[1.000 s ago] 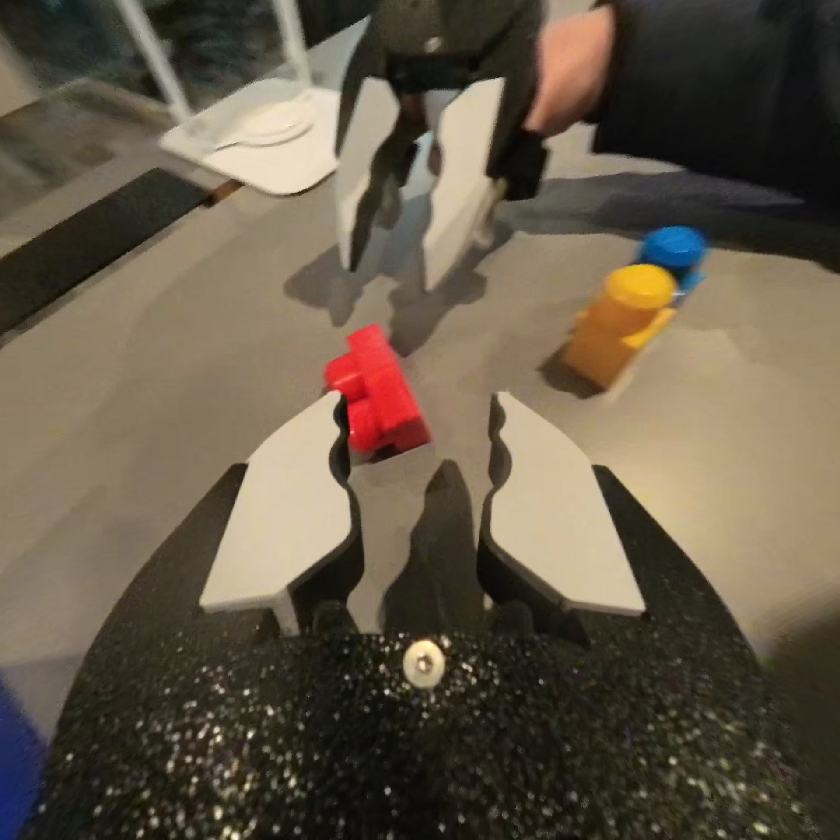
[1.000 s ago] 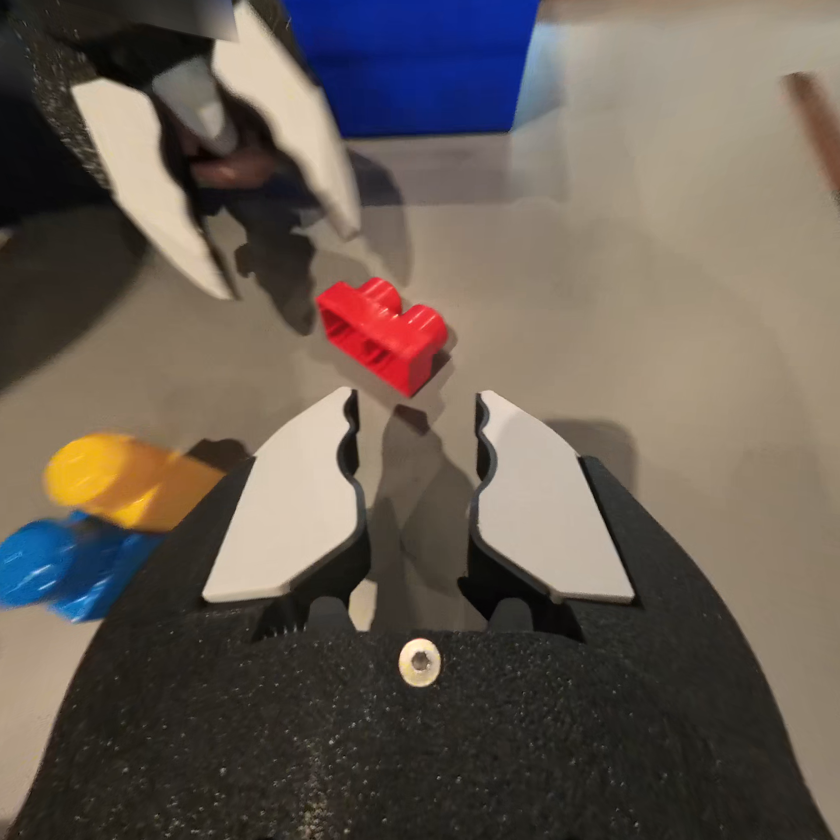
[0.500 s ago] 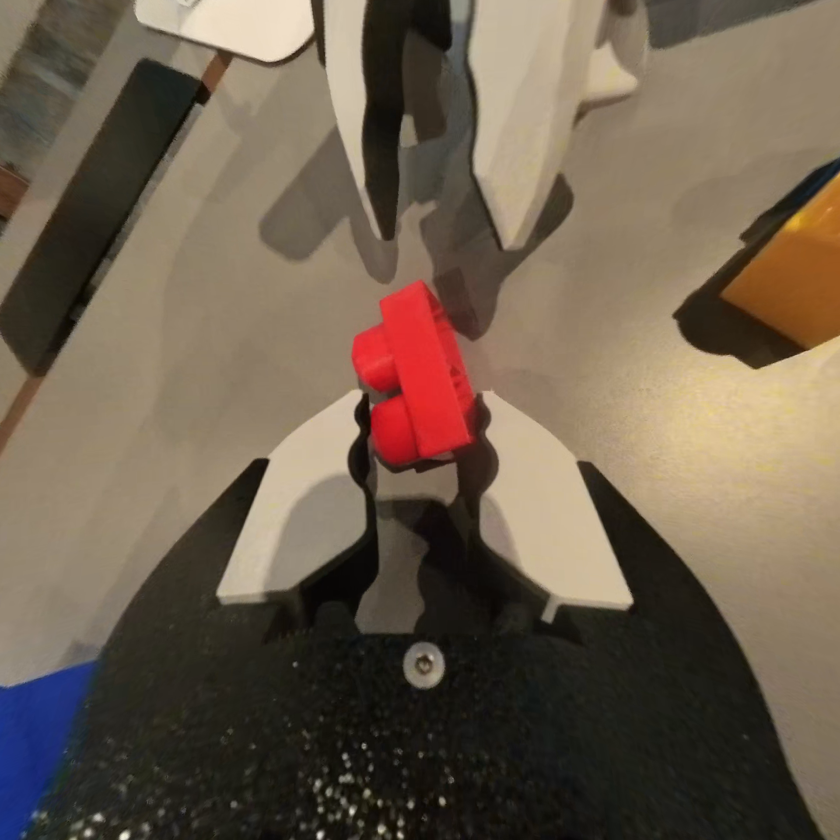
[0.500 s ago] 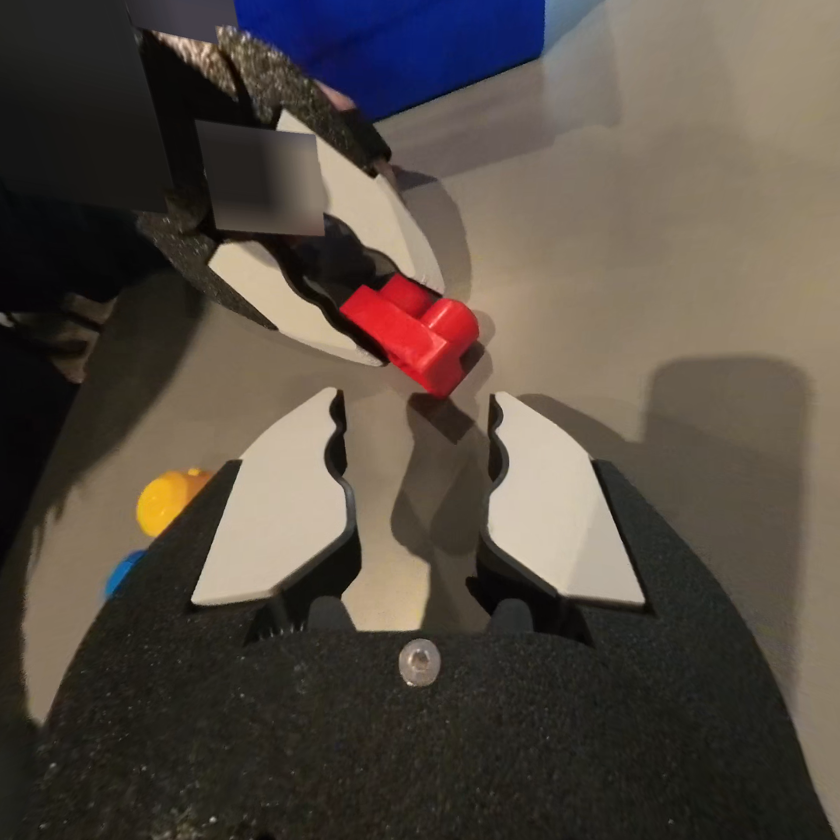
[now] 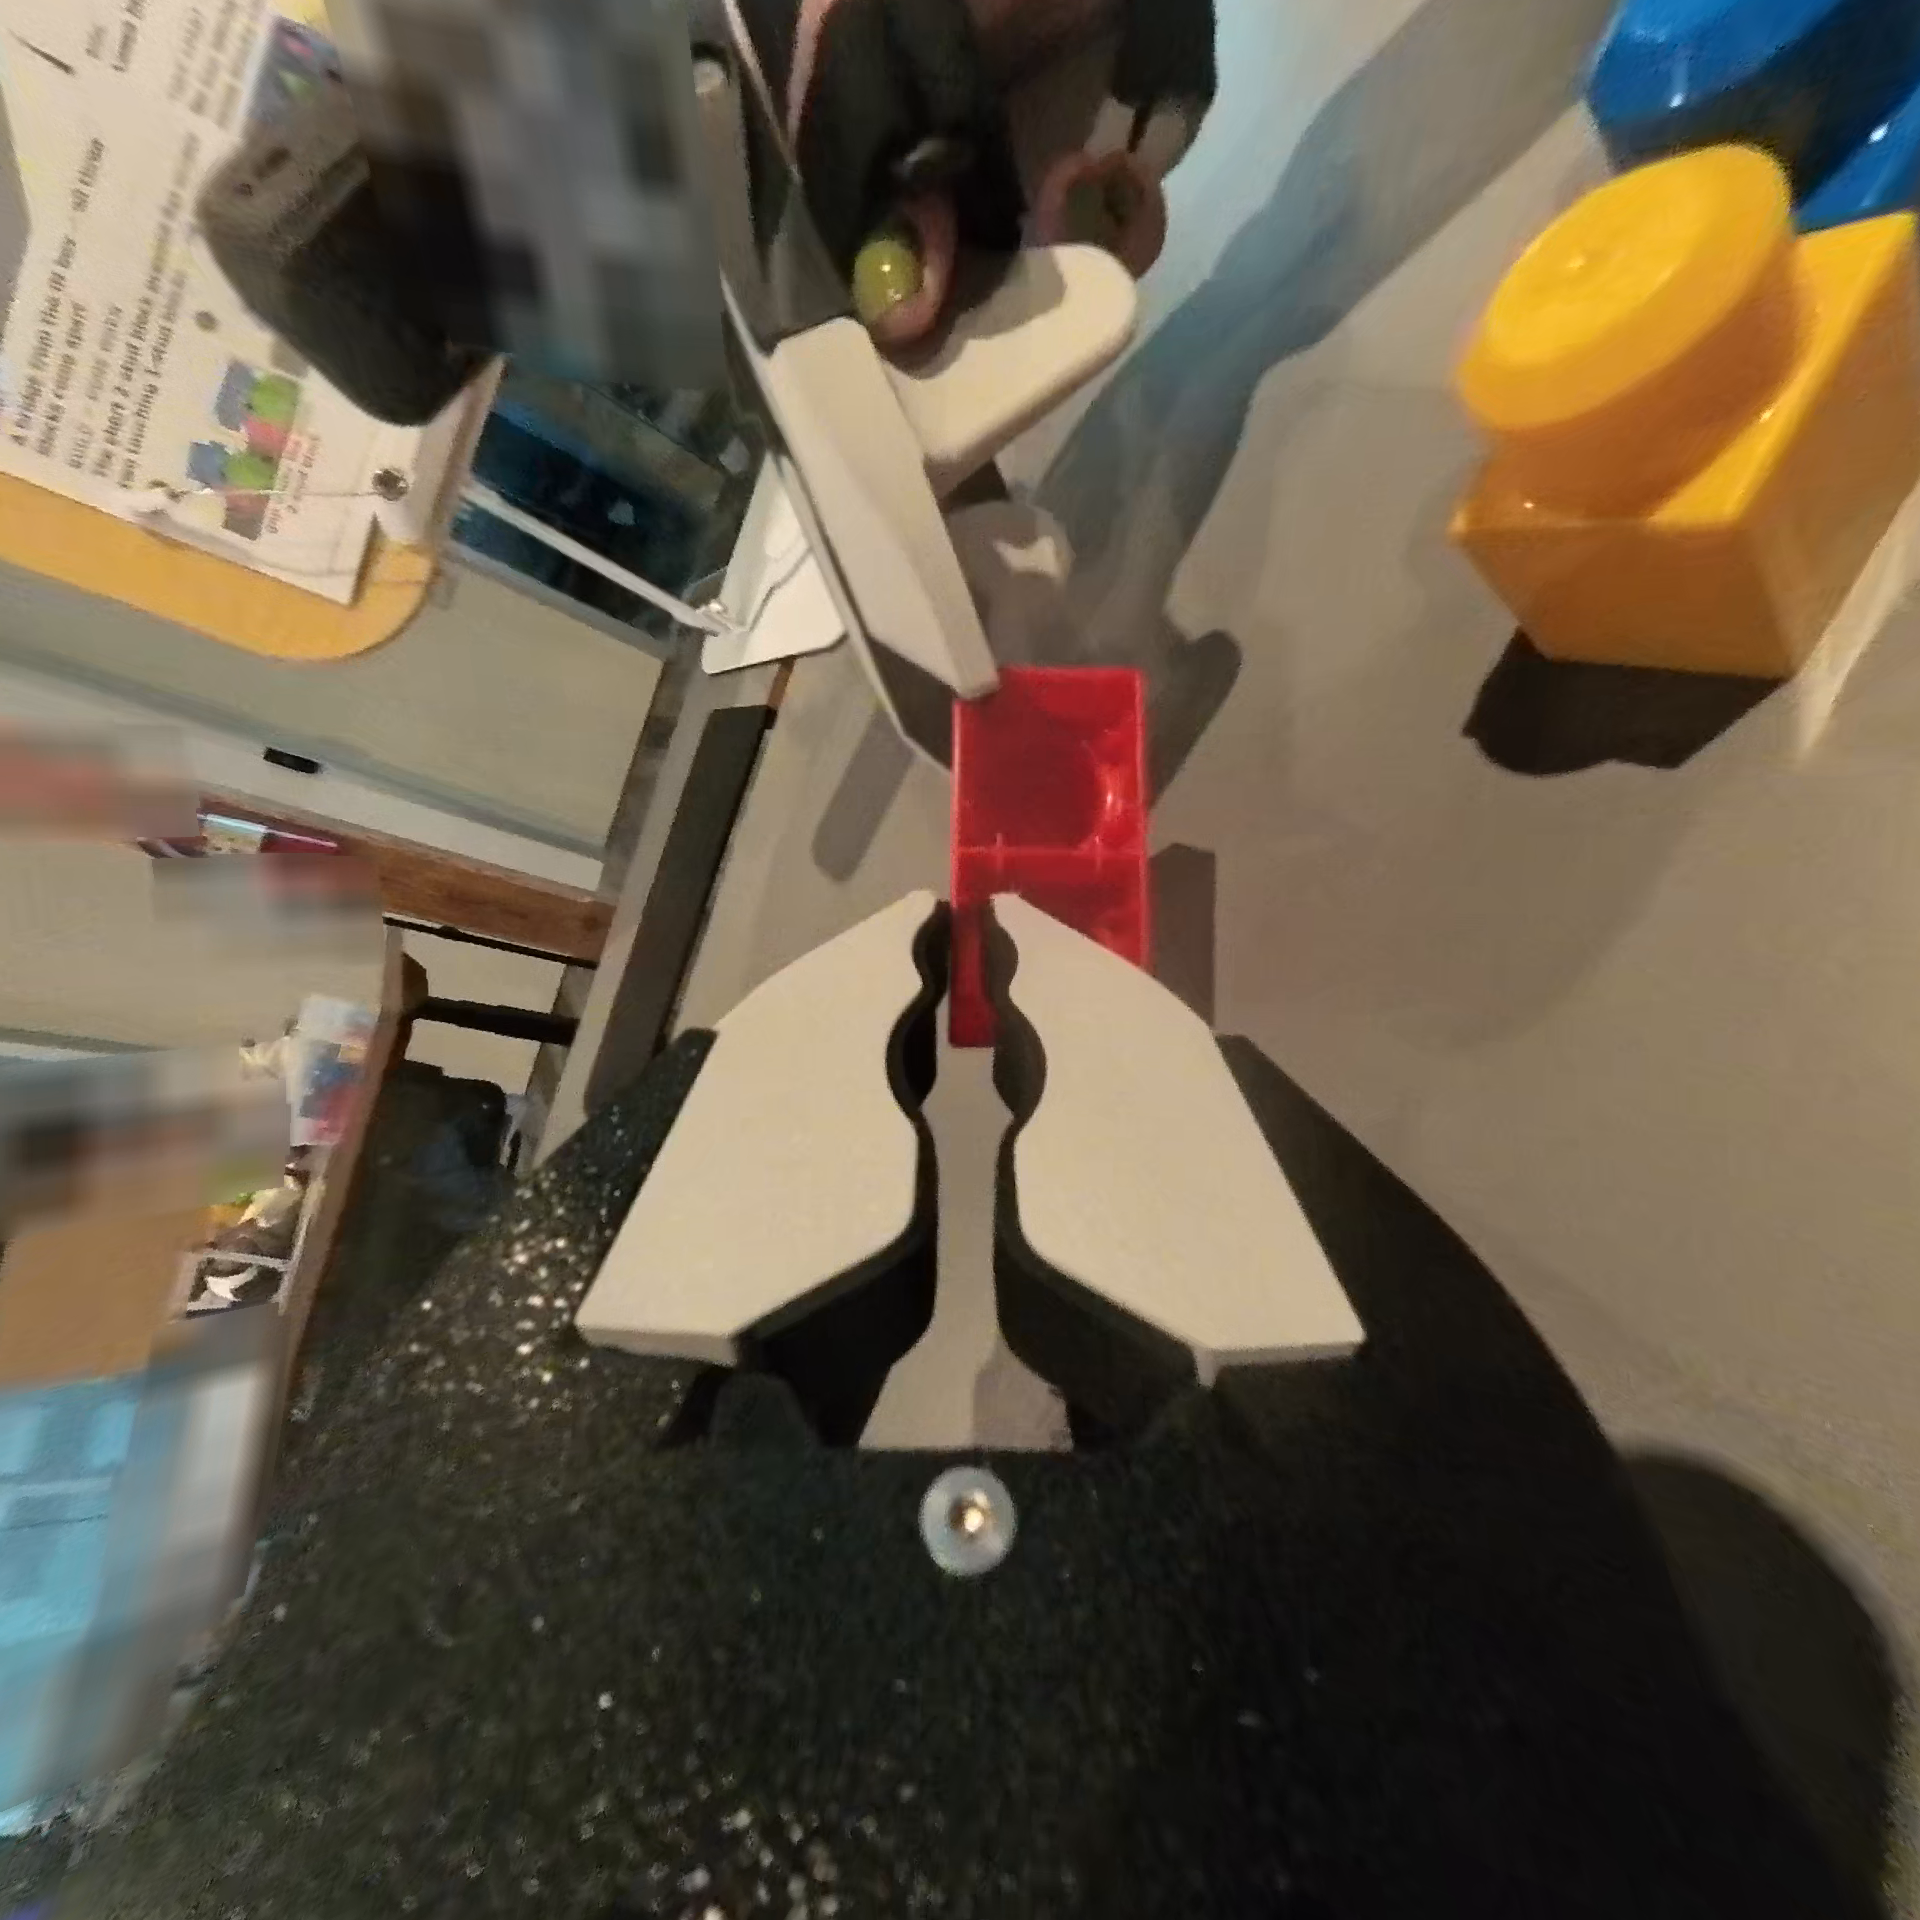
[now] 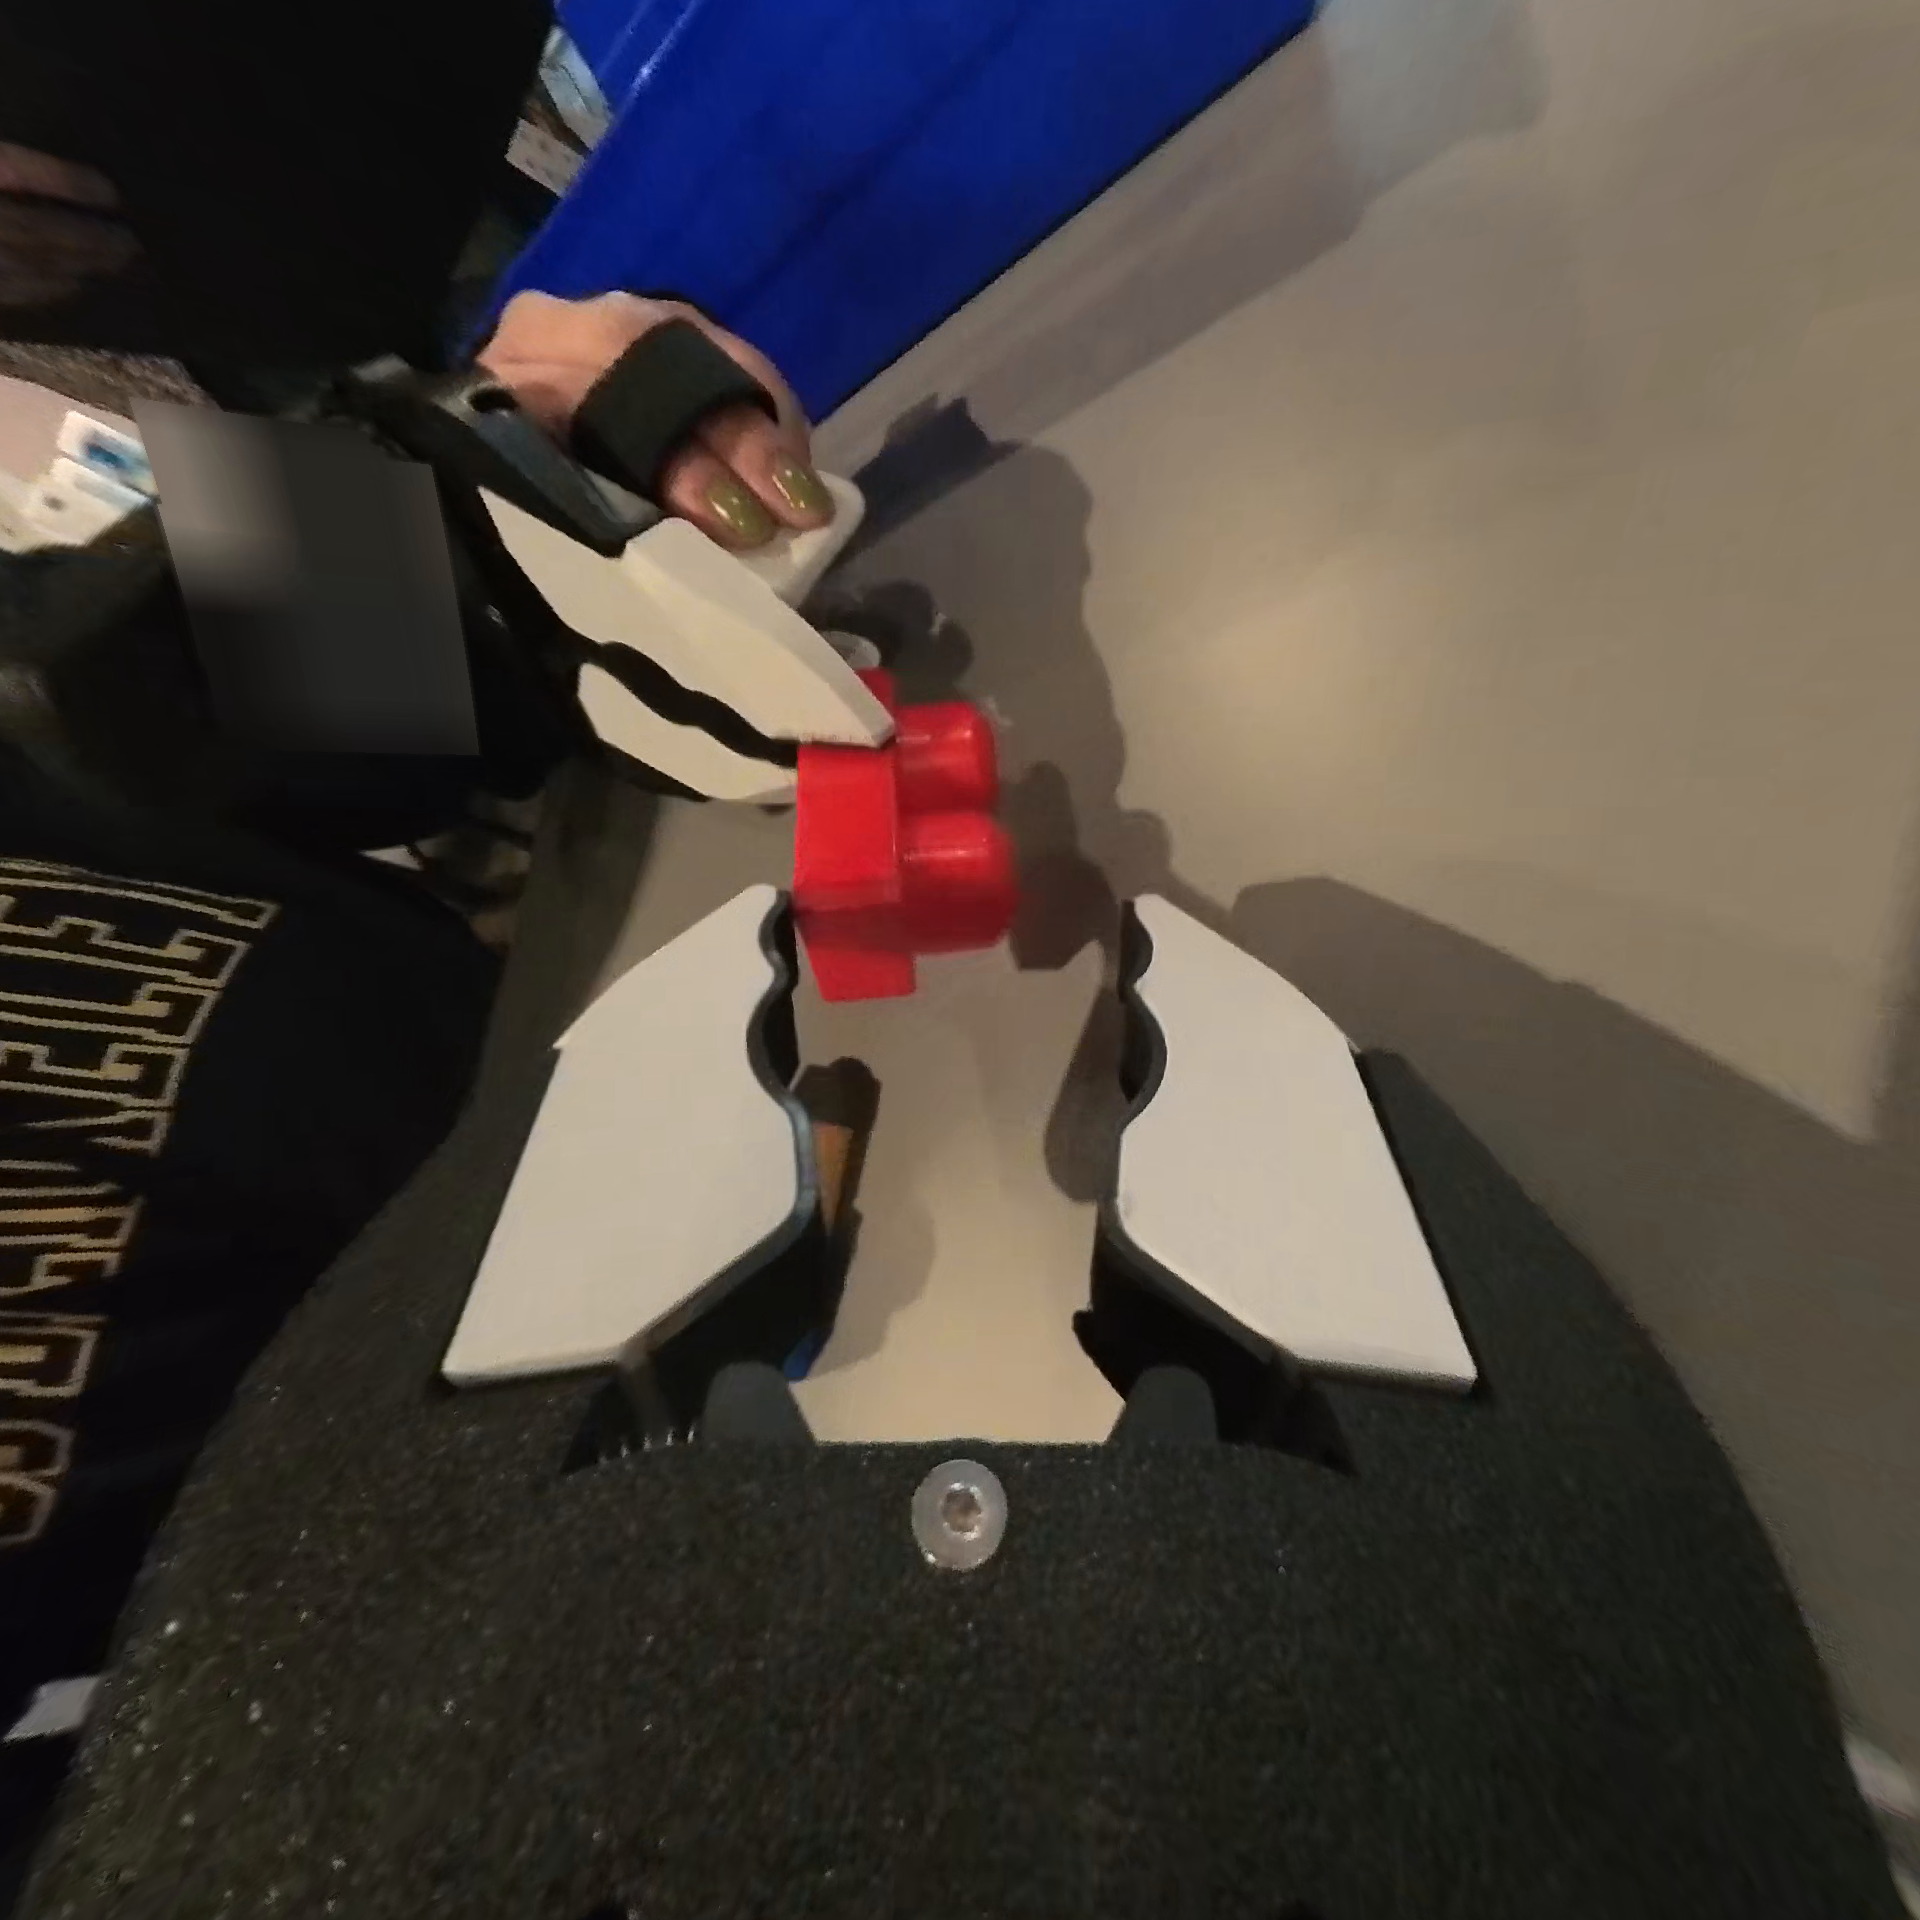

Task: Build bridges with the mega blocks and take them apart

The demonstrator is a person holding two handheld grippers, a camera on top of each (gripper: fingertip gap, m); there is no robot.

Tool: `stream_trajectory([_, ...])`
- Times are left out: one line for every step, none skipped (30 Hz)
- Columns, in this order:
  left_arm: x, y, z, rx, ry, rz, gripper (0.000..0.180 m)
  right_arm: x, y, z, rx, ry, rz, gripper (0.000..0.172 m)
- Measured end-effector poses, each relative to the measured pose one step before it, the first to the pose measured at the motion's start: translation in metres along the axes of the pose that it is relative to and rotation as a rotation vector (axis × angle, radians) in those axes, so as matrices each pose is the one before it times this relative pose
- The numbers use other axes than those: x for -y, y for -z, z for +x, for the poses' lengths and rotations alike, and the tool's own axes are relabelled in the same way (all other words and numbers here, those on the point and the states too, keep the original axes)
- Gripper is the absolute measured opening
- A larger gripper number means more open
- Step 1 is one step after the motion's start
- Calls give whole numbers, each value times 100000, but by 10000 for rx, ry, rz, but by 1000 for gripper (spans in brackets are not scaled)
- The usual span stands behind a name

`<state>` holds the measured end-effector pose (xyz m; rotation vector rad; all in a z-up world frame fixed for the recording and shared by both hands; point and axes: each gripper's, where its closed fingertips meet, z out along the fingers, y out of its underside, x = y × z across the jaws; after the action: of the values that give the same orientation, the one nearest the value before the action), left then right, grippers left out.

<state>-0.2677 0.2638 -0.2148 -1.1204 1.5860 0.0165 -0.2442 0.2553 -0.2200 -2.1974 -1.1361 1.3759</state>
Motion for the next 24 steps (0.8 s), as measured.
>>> stream_trajectory([246,199,-458,302,-116,149,4,5,-4,-471,329,-256,58,60])
stream_trajectory([429,230,-551,472,-353,204,4,114,-29,-794,565,-360,119,60])
stream_trajectory([481,213,-646,591,-402,153,4,171,-9,-739,543,-378,175,60])
stream_trajectory([384,153,-694,654,-510,48,4,314,75,-760,582,-403,302,59])
stream_trajectory([301,90,-540,558,-543,-26,4,314,114,-584,506,-436,326,56])
stream_trajectory([280,64,-422,481,-477,-12,4,376,85,-520,516,-475,403,55])
stream_trajectory([335,68,-247,343,-356,77,4,231,23,-675,677,-489,329,54])
stream_trajectory([357,72,-150,247,-237,100,4,-56,-70,-474,546,-517,155,53])
stream_trajectory([215,41,-97,181,-233,23,4,-56,-68,-53,269,-401,163,51])
stream_trajectory([119,-6,-21,107,-221,-22,4,70,-55,43,164,-299,235,50])
stream_trajectory([77,-13,1,68,-97,-18,4,185,22,41,138,-229,279,49])
stream_trajectory([43,0,2,29,29,8,4,77,50,-32,152,-140,191,47])
stream_trajectory([73,12,14,-10,106,62,4,11,46,-22,90,-67,131,46])
stream_trajectory([67,-9,82,-105,230,51,4,20,63,75,-16,70,112,45])
stream_trajectory([3,-51,253,-262,382,16,5,225,112,96,-103,179,246,44])
stream_trajectory([21,-100,276,-305,504,18,11,86,155,31,-96,208,123,44])
stream_trajectory([-12,-117,304,-328,526,-23,24,25,156,-41,-96,250,69,40])
stream_trajectory([-77,-120,388,-433,553,-62,34,-27,205,47,-218,295,49,40])
stream_trajectory([-23,-72,407,-496,598,27,45,-26,274,13,-231,312,57,40])
stream_trajectory([16,32,337,-498,621,132,53,-80,363,-92,-178,296,50,40])
stream_trajectory([-60,107,513,-680,643,129,61,-1,471,-100,-179,267,122,39])
stream_trajectory([-128,139,345,-577,723,137,64,7,572,25,-284,329,151,39])
stream_trajectory([-103,181,608,-759,679,198,67,-1,670,77,-334,374,141,39])
stream_trajectory([-34,200,866,-910,686,263,68,-38,717,112,-354,400,136,39])
